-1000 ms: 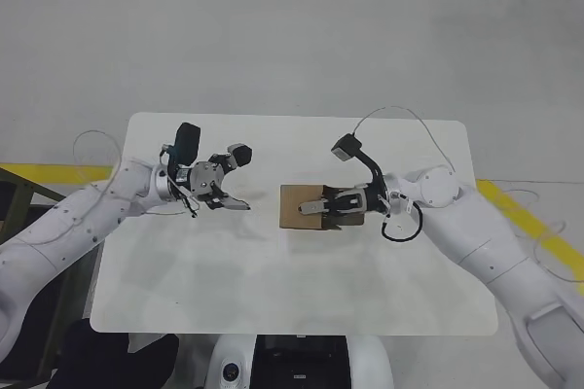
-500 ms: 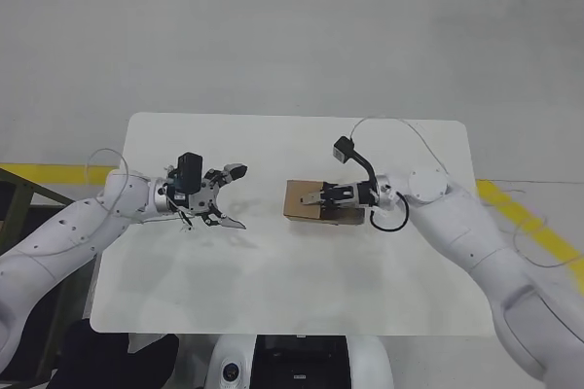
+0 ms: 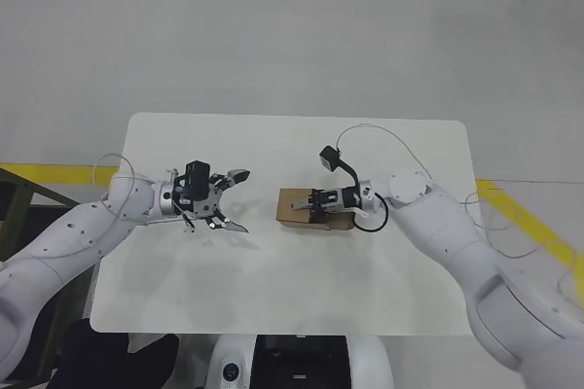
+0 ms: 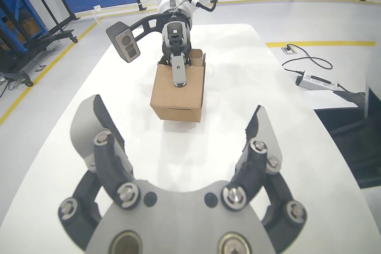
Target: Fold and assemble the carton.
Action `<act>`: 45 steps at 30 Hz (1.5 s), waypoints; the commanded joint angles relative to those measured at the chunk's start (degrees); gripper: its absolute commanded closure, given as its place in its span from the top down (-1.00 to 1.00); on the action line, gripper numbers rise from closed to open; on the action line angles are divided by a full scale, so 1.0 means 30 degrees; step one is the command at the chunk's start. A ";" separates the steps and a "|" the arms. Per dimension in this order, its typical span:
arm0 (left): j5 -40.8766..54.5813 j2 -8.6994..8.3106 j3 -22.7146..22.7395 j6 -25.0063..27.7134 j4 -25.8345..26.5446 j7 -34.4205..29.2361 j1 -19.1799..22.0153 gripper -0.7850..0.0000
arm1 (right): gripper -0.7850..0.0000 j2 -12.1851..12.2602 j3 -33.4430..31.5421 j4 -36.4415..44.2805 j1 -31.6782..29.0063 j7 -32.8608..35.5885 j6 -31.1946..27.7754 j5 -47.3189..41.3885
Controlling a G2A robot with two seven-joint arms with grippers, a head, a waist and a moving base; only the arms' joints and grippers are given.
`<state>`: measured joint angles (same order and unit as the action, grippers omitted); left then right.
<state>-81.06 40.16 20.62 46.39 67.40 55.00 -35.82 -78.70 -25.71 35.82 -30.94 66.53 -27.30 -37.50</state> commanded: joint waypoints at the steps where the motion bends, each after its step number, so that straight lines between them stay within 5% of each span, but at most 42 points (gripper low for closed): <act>1: -0.0042 0.0047 0.0152 -0.0029 -0.0035 -0.0078 -0.0096 1.00 | -1.00 -0.0208 -0.0032 -0.0427 0.0054 0.0075 -0.0042 -0.0051; 2: -0.0069 0.0070 0.0229 -0.0031 -0.0047 -0.0128 -0.0147 1.00 | -1.00 -0.0313 -0.0052 -0.0641 0.0074 0.0111 -0.0063 -0.0067; 4: -0.0108 0.0114 0.0386 -0.0040 -0.0085 -0.0210 -0.0252 1.00 | -0.30 -0.0511 -0.0079 -0.1028 0.0107 0.0209 -0.0096 -0.0050; 9: -0.0191 0.0226 0.0732 -0.0033 -0.0135 -0.0464 -0.0488 1.00 | 0.00 -0.0898 -0.0168 -0.1861 0.0202 0.0437 -0.0182 0.0105; 13: -0.0230 0.0326 0.1045 -0.0093 -0.0165 -0.0761 -0.0656 1.00 | 0.98 -0.1100 -0.0383 -0.2440 0.0241 0.0684 -0.0388 0.0125; 21: -0.0267 0.0529 0.1636 -0.0409 -0.0292 -0.1585 -0.1057 1.00 | 1.00 -0.0894 -0.1172 -0.2929 0.0029 0.1161 -0.1679 0.0367; 30: 0.0348 0.1001 0.2095 -0.1064 -0.0568 -0.3266 -0.1610 1.00 | 1.00 0.0423 -0.2703 -0.0845 -0.0664 0.0596 -0.2886 0.1485; 37: 0.0926 0.1444 0.2406 -0.1142 -0.0625 -0.3936 -0.1878 1.00 | 1.00 0.2086 -0.4700 0.3123 -0.2234 -0.0764 -0.3091 0.3583; 45: 0.1407 0.1895 0.2727 -0.1361 -0.0553 -0.4734 -0.2310 1.00 | 1.00 0.4226 -0.8308 1.0232 -0.5691 -0.2073 -0.0995 0.6583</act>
<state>-77.04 45.72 28.72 42.21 65.67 41.00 -42.56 -66.65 -49.19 63.56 -46.71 60.47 -31.15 -18.58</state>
